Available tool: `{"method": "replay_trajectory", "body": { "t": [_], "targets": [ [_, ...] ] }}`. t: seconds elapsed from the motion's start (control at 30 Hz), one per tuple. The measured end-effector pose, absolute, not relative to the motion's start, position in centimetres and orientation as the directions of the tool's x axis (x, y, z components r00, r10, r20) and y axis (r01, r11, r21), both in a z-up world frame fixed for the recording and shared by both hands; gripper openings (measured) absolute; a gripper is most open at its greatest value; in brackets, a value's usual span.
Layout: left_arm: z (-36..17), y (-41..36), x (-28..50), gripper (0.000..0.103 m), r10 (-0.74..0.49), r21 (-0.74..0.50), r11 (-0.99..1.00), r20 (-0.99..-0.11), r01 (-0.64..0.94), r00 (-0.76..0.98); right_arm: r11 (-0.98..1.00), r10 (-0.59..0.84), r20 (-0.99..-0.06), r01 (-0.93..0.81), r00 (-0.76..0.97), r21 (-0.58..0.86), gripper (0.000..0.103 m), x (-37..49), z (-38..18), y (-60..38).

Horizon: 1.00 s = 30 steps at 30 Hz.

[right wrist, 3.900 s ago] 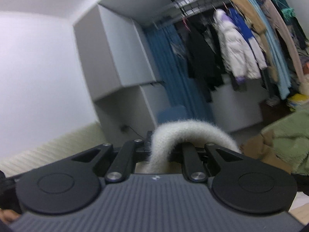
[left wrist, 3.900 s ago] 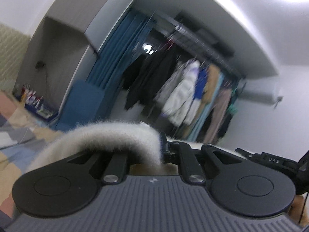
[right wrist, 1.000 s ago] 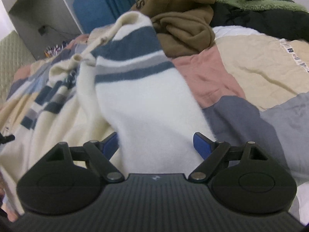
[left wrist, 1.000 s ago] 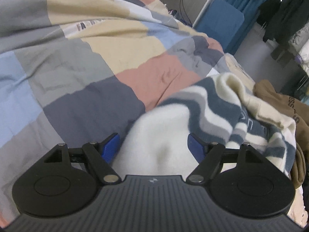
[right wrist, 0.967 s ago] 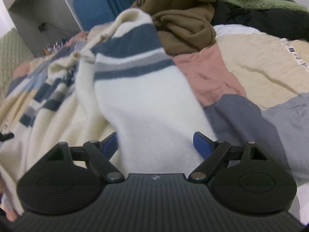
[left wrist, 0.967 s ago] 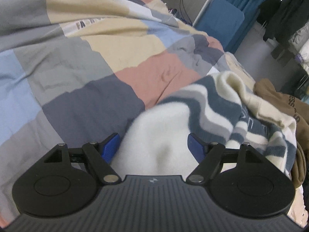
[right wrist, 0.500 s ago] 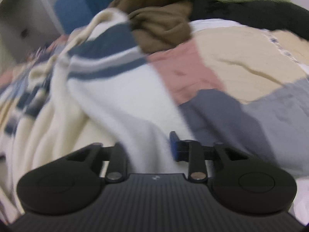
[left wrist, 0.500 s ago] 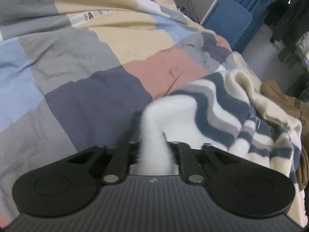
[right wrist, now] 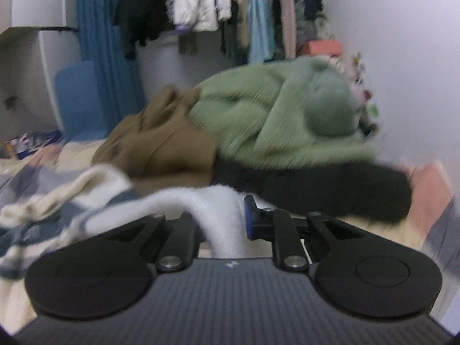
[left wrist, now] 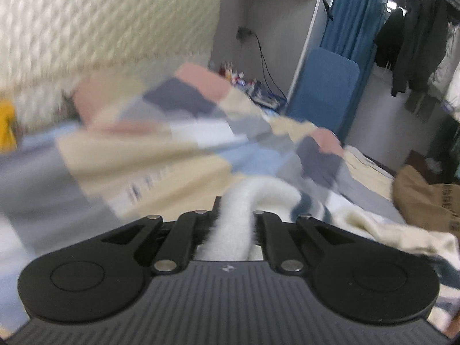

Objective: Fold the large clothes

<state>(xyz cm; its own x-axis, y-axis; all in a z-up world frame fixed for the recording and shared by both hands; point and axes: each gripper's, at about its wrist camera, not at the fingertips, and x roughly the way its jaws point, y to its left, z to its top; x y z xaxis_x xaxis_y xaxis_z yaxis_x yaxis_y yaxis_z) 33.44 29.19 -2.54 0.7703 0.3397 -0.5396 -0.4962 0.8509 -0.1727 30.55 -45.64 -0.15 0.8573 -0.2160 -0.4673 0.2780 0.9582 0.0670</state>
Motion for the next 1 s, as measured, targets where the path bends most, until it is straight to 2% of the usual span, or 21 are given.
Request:
{"method": "replay_trajectory", "body": {
  "t": [0.17,0.37,0.57,0.77,0.8,0.83,0.87,0.9,0.93,0.97,1.0],
  "targets": [
    [-3.2,32.7,39.4,0.008,0.426,-0.054,0.835,-0.566,-0.547,0.706,0.925,-0.313,-0.468,0.377,0.826,0.047,0.015,35.3,0.7,-50.3],
    [-10.6,36.8,44.4,0.009,0.501,0.04,0.783,-0.632,-0.62,0.592,0.856,-0.489,-0.497,0.504,0.717,-0.116,0.014,40.8,-4.3,-54.5],
    [-16.9,38.5,45.9,0.009,0.482,0.047,0.775,-0.688,-0.63,0.542,0.822,-0.532,-0.562,0.546,0.634,-0.161,0.013,43.4,-11.8,-57.1],
    [-17.3,38.7,45.6,0.013,0.457,0.001,0.771,-0.698,-0.637,0.552,0.801,-0.526,-0.6,0.588,0.603,-0.11,0.014,42.9,-15.4,-57.6],
    [-17.2,38.7,45.3,0.023,0.452,-0.003,0.773,-0.699,-0.634,0.554,0.802,-0.521,-0.597,0.589,0.609,-0.099,0.014,42.6,-15.2,-57.6],
    [-16.9,38.4,44.8,0.041,0.455,0.003,0.773,-0.7,-0.635,0.55,0.801,-0.521,-0.587,0.593,0.62,-0.083,0.015,42.1,-15.1,-57.6],
    [-16.5,38.3,44.3,0.051,0.461,0.011,0.768,-0.702,-0.64,0.542,0.799,-0.515,-0.584,0.599,0.628,-0.06,0.016,41.6,-14.8,-57.5],
    [-16.1,38.1,43.8,0.061,0.458,0.008,0.769,-0.703,-0.639,0.543,0.796,-0.504,-0.588,0.604,0.633,-0.033,0.024,40.9,-14.5,-57.5],
    [-15.6,37.9,43.0,0.062,0.446,-0.007,0.776,-0.701,-0.631,0.557,0.793,-0.487,-0.598,0.609,0.637,0.002,0.041,40.2,-14.2,-57.5],
    [-15.1,37.6,42.2,0.062,0.438,-0.018,0.778,-0.7,-0.628,0.563,0.789,-0.47,-0.61,0.614,0.638,0.034,0.051,39.6,-13.9,-57.5],
    [-14.5,37.2,41.4,0.062,0.428,-0.023,0.783,-0.705,-0.622,0.566,0.781,-0.456,-0.619,0.621,0.639,0.066,0.069,38.8,-13.6,-57.4]
  ]
}}
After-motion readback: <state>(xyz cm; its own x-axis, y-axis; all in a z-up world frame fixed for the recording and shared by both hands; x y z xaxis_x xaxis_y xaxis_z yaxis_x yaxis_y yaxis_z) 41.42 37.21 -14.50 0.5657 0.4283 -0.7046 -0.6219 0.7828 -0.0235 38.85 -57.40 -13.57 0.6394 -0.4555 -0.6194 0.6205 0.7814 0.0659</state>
